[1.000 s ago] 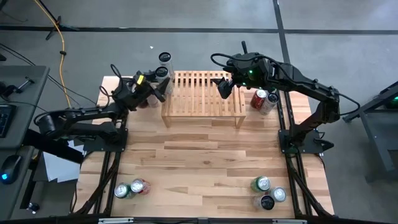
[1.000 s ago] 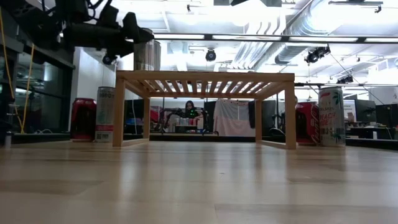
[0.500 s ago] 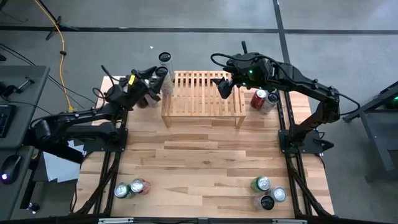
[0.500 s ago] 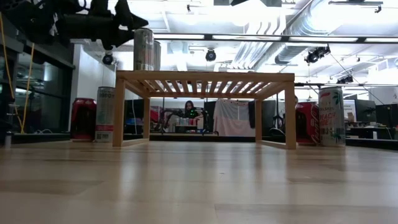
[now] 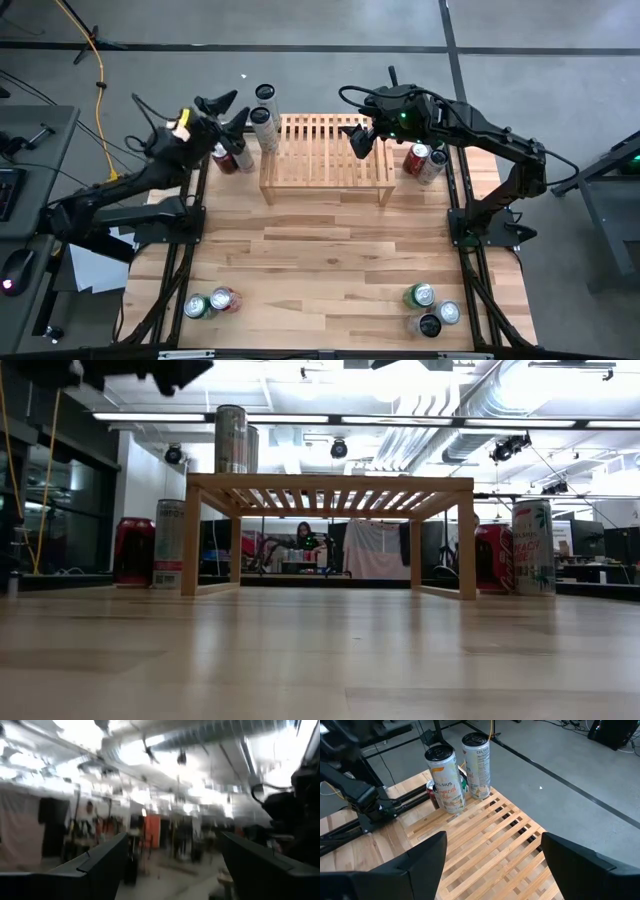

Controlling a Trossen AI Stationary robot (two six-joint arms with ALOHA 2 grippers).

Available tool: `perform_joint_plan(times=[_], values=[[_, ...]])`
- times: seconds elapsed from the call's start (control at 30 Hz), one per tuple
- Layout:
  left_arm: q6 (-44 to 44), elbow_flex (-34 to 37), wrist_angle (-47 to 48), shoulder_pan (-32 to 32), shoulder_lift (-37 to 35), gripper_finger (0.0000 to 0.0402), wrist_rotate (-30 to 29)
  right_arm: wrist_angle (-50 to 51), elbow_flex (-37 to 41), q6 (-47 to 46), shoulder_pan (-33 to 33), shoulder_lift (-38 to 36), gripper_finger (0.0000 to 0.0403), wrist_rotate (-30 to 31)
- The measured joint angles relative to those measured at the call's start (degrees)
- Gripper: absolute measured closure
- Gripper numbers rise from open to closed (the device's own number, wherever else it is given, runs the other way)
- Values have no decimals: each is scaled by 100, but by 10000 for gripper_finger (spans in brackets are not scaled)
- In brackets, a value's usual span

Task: Place canned beverage on shelf
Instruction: Put the white yellow soda can on the shelf aligned with other white yellow soda can

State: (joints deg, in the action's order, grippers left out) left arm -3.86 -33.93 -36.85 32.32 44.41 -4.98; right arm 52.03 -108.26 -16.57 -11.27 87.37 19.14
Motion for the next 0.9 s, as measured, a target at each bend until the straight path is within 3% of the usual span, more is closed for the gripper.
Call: perform_joint_plan(times=[0.17, 0.27, 0.43, 0.6, 0.7, 0.77, 0.9], values=[[149, -1650, 3676, 0, -42, 97, 309, 2, 2, -7, 0, 0, 93, 0], [496, -2469, 5169, 0, -32, 106, 507, 0, 1, -53, 0, 0, 93, 0], [920, -3056, 5910, -2, -379, 164, 649, 2, 1, -265, -2, 0, 93, 13], [1099, -3056, 6540, 0, -1049, 288, -27, 2, 1, -654, -2, 1, 93, 112], [1016, -3056, 7026, 2, -1341, 372, -118, 2, 2, -865, -2, 0, 93, 240], [905, -3051, 7273, 1, -1477, 391, -119, 2, 2, -959, -20, 2, 93, 363], [861, -3051, 7854, 0, -1649, 386, -395, 2, 0, -1185, -92, 2, 93, 511]])
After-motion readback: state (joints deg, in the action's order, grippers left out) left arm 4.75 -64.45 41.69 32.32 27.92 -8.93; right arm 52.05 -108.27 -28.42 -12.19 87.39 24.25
